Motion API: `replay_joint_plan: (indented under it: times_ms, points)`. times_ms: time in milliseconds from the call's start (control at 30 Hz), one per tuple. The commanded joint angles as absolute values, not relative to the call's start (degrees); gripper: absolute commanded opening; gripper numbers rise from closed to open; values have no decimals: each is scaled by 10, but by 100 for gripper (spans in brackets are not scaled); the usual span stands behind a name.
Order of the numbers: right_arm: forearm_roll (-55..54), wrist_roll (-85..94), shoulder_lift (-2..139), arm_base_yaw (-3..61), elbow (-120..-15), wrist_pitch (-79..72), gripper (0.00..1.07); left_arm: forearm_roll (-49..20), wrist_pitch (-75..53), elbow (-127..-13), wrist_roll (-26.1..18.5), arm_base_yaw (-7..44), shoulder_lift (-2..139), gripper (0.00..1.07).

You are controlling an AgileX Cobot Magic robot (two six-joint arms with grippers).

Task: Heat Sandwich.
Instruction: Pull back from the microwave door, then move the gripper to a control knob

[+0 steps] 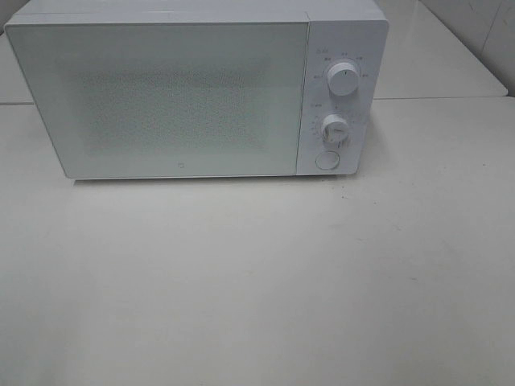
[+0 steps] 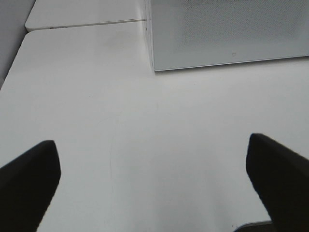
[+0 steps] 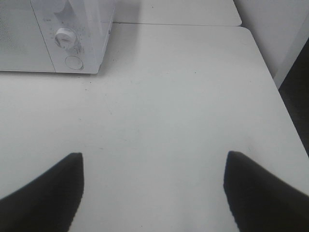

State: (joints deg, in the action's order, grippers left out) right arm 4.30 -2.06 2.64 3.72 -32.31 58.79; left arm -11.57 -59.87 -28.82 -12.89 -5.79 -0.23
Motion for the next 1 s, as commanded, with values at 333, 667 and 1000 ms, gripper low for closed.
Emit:
replay_joint_plan:
  times_ms: [333,667,1000]
  points:
    - [44,-19,150,35,-329,465,76,-117,-593,-288,-127,-61,-17,101]
    - [42,-19,255,35,-327,380,76,-117,-593,-288,-127,-61,-17,101]
    - [42,-19,356,35,-326,292,76,-117,-593,-288,-127,-61,-17,101]
